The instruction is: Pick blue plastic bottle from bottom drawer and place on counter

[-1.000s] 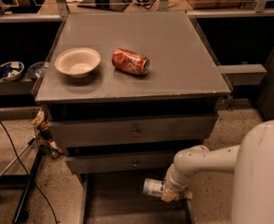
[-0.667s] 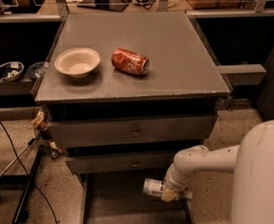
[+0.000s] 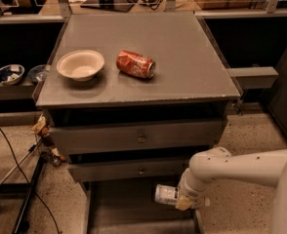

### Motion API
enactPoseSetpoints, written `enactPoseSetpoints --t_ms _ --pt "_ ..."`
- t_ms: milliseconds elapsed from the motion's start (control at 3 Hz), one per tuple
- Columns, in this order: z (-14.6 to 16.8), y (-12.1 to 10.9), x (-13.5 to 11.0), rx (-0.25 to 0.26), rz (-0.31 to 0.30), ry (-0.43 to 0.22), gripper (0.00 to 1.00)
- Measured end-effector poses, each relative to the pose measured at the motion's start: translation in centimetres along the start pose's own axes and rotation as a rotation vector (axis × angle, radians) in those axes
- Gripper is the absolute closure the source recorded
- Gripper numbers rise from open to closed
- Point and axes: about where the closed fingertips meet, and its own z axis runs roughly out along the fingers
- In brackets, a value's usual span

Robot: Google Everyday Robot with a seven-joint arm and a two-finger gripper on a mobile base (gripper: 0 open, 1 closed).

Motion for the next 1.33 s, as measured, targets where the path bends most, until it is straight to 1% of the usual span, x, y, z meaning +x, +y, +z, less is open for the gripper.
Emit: enactPoseSetpoints --t_ms 333,667,1000,1333 --pt "-4.7 0.8 -0.5 0.036 -0.027 -0.008 1.0" --pt "-4.3 0.9 -0.4 0.027 -0.018 0.003 1.0" --pt "-6.6 0.9 -0.2 0.072 0.005 -0.003 1.0" --pt "-11.1 0.9 0.0 0.16 0.034 -0.012 1.0"
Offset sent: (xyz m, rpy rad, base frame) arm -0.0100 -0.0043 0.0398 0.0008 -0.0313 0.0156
